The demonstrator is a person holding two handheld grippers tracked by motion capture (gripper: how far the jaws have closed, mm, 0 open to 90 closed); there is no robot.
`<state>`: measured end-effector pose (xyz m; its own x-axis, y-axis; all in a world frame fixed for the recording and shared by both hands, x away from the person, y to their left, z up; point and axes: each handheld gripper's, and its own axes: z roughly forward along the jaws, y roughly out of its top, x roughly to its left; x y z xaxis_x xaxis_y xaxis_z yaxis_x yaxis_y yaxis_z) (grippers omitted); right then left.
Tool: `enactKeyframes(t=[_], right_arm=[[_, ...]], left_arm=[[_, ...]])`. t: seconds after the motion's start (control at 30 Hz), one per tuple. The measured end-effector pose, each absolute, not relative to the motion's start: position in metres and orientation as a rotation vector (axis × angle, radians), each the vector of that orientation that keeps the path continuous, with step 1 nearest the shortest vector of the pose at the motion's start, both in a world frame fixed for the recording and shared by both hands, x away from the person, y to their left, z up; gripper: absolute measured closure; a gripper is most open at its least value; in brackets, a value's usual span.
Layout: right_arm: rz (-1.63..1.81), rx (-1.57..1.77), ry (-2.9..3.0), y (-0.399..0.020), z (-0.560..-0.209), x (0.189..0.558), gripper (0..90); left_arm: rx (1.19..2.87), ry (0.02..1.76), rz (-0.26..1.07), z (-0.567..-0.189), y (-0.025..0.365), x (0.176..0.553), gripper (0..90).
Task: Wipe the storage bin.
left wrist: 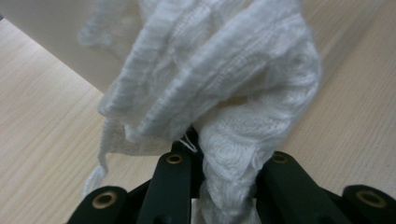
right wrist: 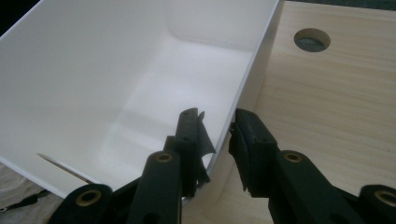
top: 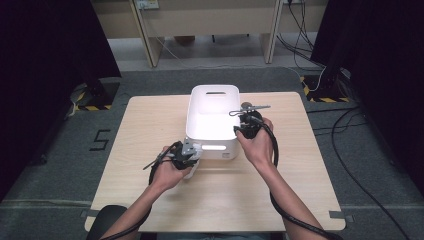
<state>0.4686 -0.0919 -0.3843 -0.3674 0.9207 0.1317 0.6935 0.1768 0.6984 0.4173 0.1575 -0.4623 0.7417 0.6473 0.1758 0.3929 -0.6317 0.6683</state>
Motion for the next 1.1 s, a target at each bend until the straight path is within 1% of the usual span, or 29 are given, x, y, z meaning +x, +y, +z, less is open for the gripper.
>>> enactKeyframes(t=[0.4, 1.1], right_arm=[[1.002, 1.535, 2.135, -0.092, -0.385, 0.469, 72.3], [1.005, 1.538, 2.129, -0.092, -0.385, 0.469, 72.3]], left_arm=[[2.329, 0.795, 0.513, -0.475, 0.155, 0.421, 78.7], [2.305, 0.785, 0.506, -0.473, 0.143, 0.420, 78.9]])
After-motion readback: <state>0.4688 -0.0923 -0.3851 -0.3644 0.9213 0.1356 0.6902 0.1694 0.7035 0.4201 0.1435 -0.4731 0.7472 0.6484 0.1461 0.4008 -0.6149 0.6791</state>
